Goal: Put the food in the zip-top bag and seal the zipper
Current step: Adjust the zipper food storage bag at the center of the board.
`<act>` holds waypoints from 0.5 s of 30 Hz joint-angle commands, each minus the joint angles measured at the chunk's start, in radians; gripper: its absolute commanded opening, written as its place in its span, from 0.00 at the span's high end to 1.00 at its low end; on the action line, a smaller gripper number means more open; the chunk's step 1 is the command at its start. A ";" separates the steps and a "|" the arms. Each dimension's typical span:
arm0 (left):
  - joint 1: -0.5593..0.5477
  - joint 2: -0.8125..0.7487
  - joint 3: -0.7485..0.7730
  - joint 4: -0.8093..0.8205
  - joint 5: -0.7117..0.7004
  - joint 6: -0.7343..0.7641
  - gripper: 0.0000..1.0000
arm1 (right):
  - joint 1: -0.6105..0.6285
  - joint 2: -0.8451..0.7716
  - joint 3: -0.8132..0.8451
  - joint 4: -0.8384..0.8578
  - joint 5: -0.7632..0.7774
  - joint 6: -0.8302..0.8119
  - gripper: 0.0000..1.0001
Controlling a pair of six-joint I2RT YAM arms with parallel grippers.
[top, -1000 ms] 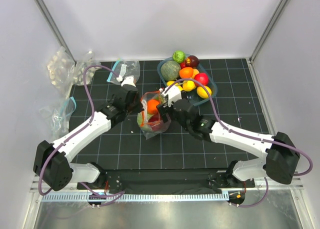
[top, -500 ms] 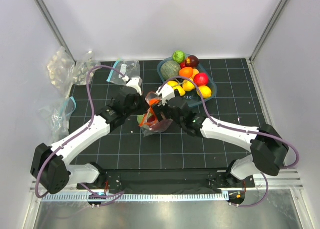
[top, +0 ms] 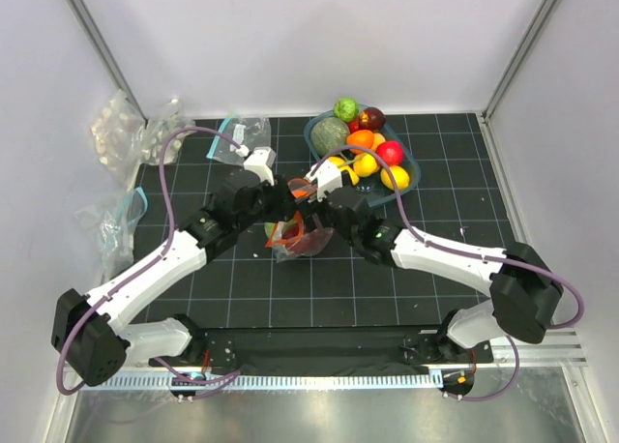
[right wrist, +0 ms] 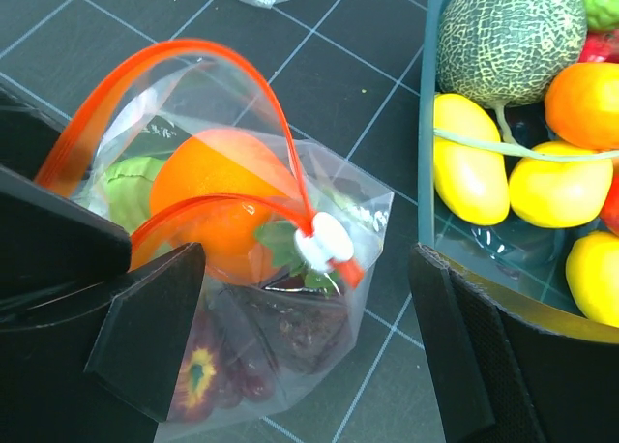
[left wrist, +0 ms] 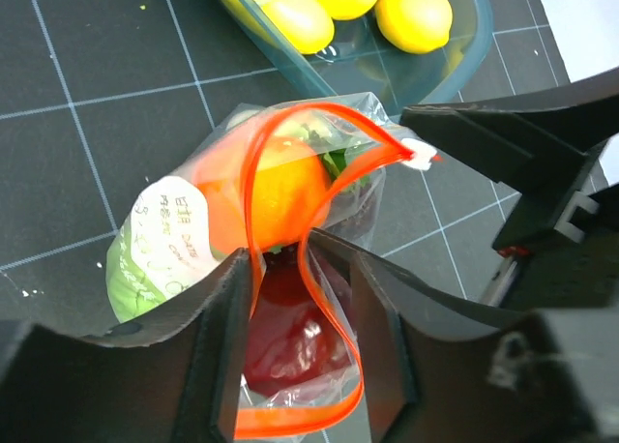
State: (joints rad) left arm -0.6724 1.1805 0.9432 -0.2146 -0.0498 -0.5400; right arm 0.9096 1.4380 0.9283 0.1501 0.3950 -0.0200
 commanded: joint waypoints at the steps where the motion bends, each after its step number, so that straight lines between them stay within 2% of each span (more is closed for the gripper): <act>1: -0.010 -0.001 0.009 0.044 0.010 0.015 0.51 | -0.003 -0.070 -0.008 0.083 0.010 0.043 0.07; 15: -0.021 0.036 0.029 0.034 0.027 0.023 0.50 | -0.038 -0.096 -0.026 0.079 -0.038 0.092 0.11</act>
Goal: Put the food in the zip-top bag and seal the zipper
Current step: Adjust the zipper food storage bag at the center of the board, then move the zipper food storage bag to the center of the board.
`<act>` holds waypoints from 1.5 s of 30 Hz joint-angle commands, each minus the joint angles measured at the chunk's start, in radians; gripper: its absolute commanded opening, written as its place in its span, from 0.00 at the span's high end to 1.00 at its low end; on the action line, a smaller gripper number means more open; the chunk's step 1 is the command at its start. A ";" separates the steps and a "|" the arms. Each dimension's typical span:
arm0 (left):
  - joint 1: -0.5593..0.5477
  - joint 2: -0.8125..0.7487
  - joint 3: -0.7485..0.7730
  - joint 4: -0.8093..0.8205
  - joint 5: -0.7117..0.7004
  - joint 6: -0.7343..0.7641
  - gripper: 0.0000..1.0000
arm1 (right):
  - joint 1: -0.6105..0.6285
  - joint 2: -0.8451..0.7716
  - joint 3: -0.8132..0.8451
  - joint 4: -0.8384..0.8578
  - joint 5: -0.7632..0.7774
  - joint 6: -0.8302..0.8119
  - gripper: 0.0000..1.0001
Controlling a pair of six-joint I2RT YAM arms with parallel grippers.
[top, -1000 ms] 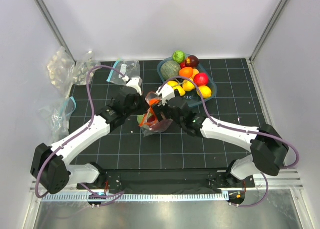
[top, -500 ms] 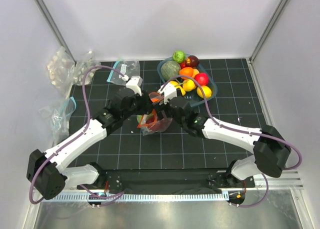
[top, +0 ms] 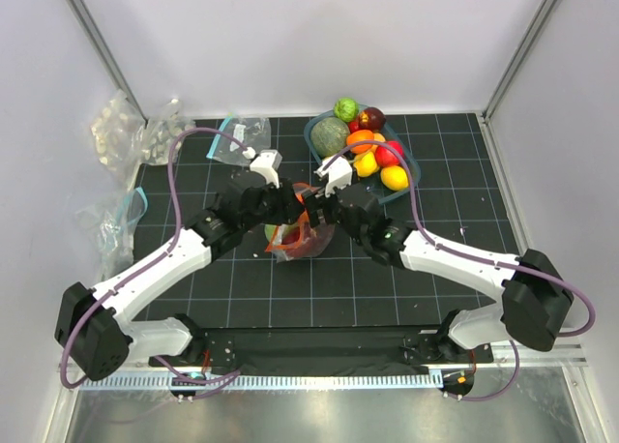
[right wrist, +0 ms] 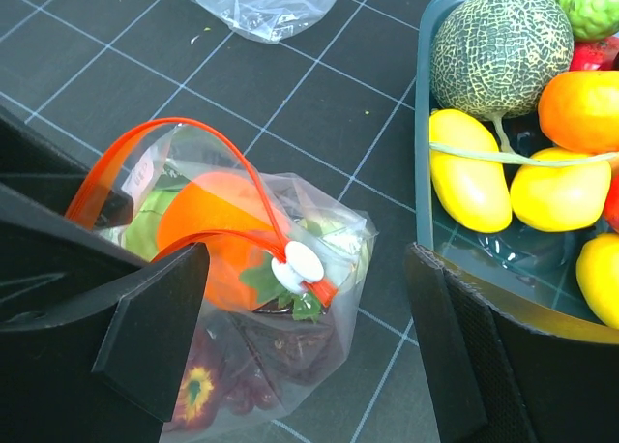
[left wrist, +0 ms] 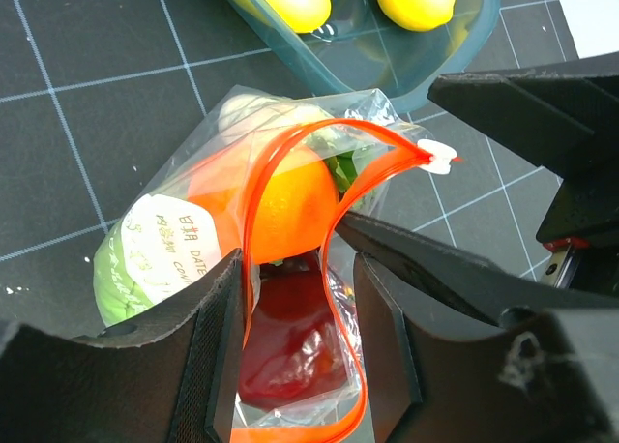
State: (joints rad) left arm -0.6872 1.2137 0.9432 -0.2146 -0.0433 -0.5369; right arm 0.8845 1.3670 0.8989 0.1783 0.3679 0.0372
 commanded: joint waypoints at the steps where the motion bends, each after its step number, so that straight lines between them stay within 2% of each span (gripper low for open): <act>1: -0.006 0.007 0.032 0.034 0.022 0.020 0.50 | -0.018 -0.023 0.006 0.049 -0.012 0.041 0.12; 7: -0.017 0.038 0.046 0.026 0.022 0.026 0.51 | -0.048 -0.020 0.008 0.038 -0.049 0.075 0.14; 11: -0.025 0.069 0.066 0.015 0.014 0.029 0.58 | -0.058 -0.028 0.005 0.038 -0.060 0.086 0.14; 14: -0.032 0.087 0.077 0.003 0.019 0.032 0.69 | -0.061 -0.028 0.006 0.036 -0.070 0.089 0.14; 17: -0.038 0.098 0.086 0.000 0.022 0.034 1.00 | -0.062 -0.031 0.006 0.032 -0.079 0.092 0.14; 23: -0.038 0.098 0.094 -0.006 0.066 0.020 1.00 | -0.065 -0.066 -0.014 0.027 -0.109 0.069 0.13; 29: -0.038 0.070 0.095 -0.038 -0.012 0.006 1.00 | -0.074 -0.126 -0.078 0.070 -0.136 0.055 0.14; 32: -0.038 0.067 0.094 -0.051 -0.046 0.006 1.00 | -0.082 -0.132 -0.097 0.085 -0.156 0.030 0.19; 33: -0.040 0.069 0.095 -0.054 -0.053 0.008 1.00 | -0.085 -0.131 -0.106 0.090 -0.161 0.012 0.27; 36: -0.038 0.087 0.106 -0.081 -0.111 0.009 1.00 | -0.090 -0.117 -0.118 0.107 -0.182 -0.008 0.35; 39: -0.038 0.099 0.118 -0.098 -0.147 0.015 1.00 | -0.093 -0.095 -0.118 0.119 -0.196 -0.031 0.39; 45: -0.038 0.098 0.118 -0.100 -0.138 0.026 1.00 | -0.094 -0.071 -0.115 0.154 -0.228 -0.082 0.39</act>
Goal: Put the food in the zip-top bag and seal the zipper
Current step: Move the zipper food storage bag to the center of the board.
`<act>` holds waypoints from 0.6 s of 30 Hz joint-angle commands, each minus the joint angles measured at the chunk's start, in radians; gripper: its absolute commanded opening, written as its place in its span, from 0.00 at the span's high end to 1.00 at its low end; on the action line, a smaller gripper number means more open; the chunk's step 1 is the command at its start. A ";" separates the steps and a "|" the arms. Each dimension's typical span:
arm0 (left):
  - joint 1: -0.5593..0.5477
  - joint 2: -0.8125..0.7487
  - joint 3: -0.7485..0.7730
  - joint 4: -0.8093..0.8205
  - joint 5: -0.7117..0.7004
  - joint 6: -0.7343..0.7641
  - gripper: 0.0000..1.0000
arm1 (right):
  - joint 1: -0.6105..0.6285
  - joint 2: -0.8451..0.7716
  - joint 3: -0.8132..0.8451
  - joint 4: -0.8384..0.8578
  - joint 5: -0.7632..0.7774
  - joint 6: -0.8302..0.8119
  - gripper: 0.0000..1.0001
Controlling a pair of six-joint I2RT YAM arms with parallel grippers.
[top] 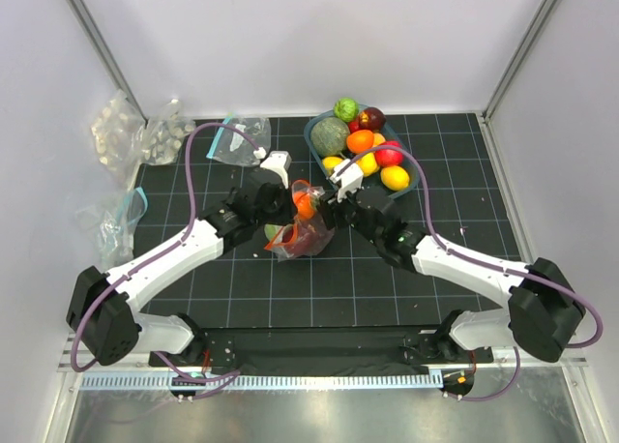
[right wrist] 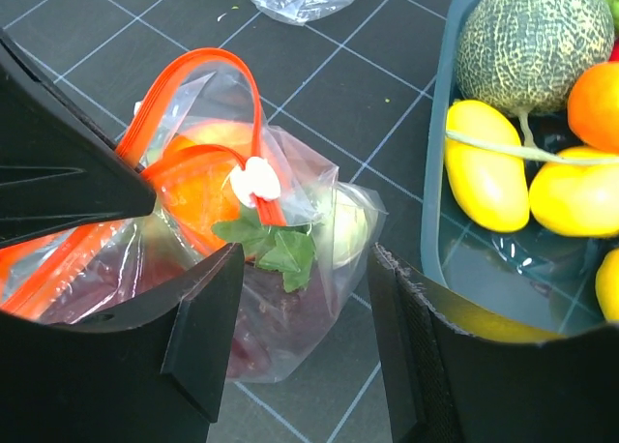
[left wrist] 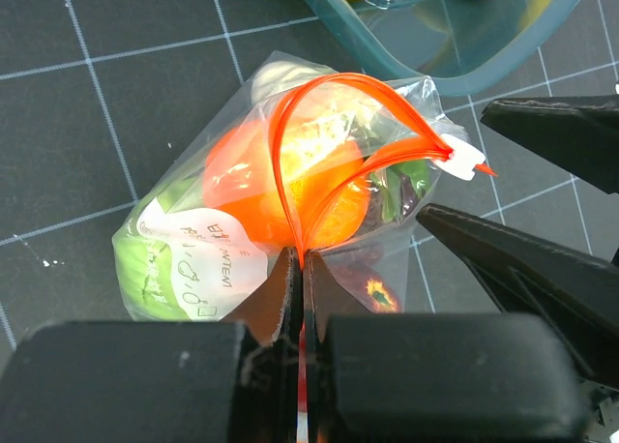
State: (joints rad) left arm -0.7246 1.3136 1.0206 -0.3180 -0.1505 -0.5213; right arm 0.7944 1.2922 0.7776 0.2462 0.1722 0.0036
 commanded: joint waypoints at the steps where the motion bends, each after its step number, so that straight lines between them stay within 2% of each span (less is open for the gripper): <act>1: -0.001 -0.002 0.041 0.003 -0.032 0.014 1.00 | -0.004 0.005 0.008 0.096 -0.031 -0.054 0.40; 6: -0.001 -0.010 0.039 0.005 -0.047 0.020 1.00 | -0.007 0.030 -0.012 0.188 0.056 -0.129 0.43; 9: -0.001 -0.022 0.036 0.000 -0.057 0.020 1.00 | -0.012 0.076 -0.009 0.235 -0.038 -0.242 0.36; 12: -0.001 -0.028 0.039 -0.003 -0.055 0.012 1.00 | -0.017 0.123 0.011 0.262 -0.066 -0.269 0.34; 15: -0.002 -0.028 0.041 -0.006 -0.043 0.004 1.00 | -0.050 0.157 0.028 0.258 -0.158 -0.257 0.38; 16: -0.002 -0.025 0.041 -0.009 -0.044 0.003 1.00 | -0.064 0.165 0.017 0.283 -0.243 -0.249 0.42; 18: -0.002 -0.024 0.042 -0.010 -0.044 0.003 1.00 | -0.066 0.162 0.011 0.306 -0.260 -0.245 0.42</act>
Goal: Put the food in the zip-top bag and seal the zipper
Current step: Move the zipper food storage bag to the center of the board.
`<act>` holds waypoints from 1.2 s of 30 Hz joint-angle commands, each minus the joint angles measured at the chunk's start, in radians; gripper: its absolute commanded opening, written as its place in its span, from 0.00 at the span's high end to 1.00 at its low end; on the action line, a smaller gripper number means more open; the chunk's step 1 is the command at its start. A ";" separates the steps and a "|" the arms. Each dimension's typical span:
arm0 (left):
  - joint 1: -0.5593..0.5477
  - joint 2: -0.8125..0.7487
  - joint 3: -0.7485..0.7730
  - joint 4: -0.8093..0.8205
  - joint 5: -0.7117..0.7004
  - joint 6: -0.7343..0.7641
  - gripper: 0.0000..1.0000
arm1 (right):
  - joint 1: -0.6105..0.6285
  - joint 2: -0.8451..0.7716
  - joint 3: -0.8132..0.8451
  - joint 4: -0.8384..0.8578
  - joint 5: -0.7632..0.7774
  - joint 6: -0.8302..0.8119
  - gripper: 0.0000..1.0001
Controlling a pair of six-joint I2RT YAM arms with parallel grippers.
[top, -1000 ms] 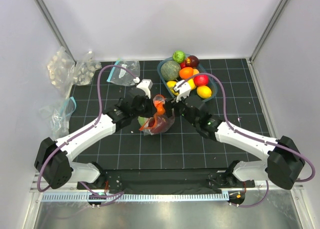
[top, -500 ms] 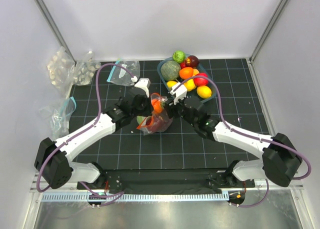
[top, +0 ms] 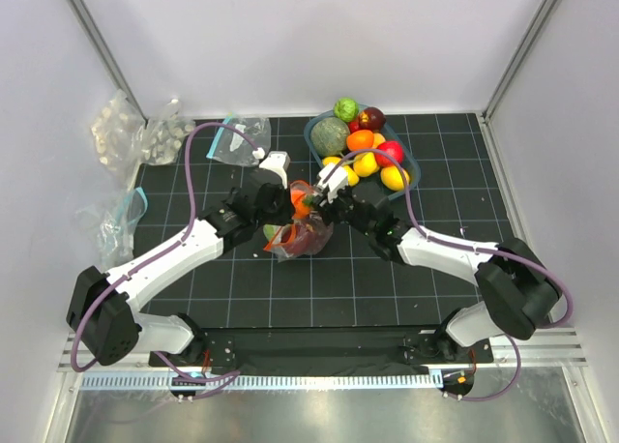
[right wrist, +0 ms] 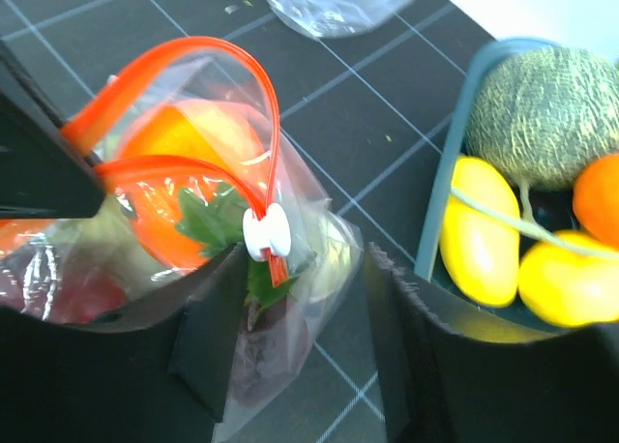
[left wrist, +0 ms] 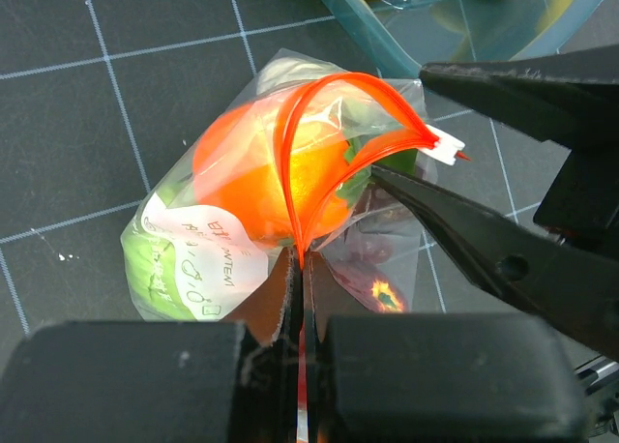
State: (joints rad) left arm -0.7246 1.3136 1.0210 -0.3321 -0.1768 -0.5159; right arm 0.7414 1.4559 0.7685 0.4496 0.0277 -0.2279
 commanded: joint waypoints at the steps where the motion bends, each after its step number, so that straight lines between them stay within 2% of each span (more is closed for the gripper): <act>1: -0.001 -0.022 0.042 0.002 -0.016 -0.003 1.00 | -0.011 -0.003 0.012 0.112 -0.115 -0.008 0.45; 5: -0.001 -0.024 0.044 0.002 -0.018 -0.003 1.00 | -0.013 -0.017 0.022 0.118 -0.117 0.005 0.61; 6: -0.001 -0.022 0.042 0.004 -0.018 -0.004 1.00 | -0.011 -0.023 0.025 0.116 -0.117 0.015 0.71; 7: -0.001 -0.022 0.042 0.002 -0.015 -0.003 1.00 | -0.014 -0.026 0.029 0.115 -0.115 0.022 0.87; 8: -0.001 -0.020 0.042 0.002 -0.013 -0.003 1.00 | -0.014 -0.029 0.035 0.112 -0.111 0.031 0.99; 16: -0.001 -0.040 0.048 -0.018 -0.023 -0.006 0.98 | -0.014 -0.107 0.071 -0.007 -0.232 0.096 0.99; 19: -0.002 -0.074 0.047 -0.027 -0.023 -0.013 0.87 | -0.013 -0.140 0.104 -0.080 -0.195 0.159 0.99; 21: -0.004 -0.094 0.041 -0.028 -0.027 -0.015 0.73 | -0.014 -0.147 0.144 -0.173 -0.137 0.228 0.99; 23: -0.006 -0.119 0.036 -0.031 -0.041 -0.016 0.58 | -0.013 -0.155 0.158 -0.255 -0.169 0.266 0.99; 26: -0.010 -0.146 0.030 -0.035 -0.058 -0.016 0.46 | -0.013 -0.170 0.172 -0.327 -0.204 0.291 0.99; 29: -0.025 -0.178 0.027 -0.036 -0.067 -0.001 0.39 | -0.013 -0.195 0.207 -0.426 -0.270 0.329 0.99; 36: -0.119 -0.232 -0.005 0.042 -0.029 0.098 0.38 | -0.011 -0.302 0.190 -0.586 -0.331 0.391 0.99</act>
State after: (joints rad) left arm -0.8036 1.1160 1.0252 -0.3656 -0.2245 -0.4854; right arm 0.7254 1.2484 0.9386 -0.0895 -0.2497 0.1143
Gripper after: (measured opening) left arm 0.623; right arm 0.041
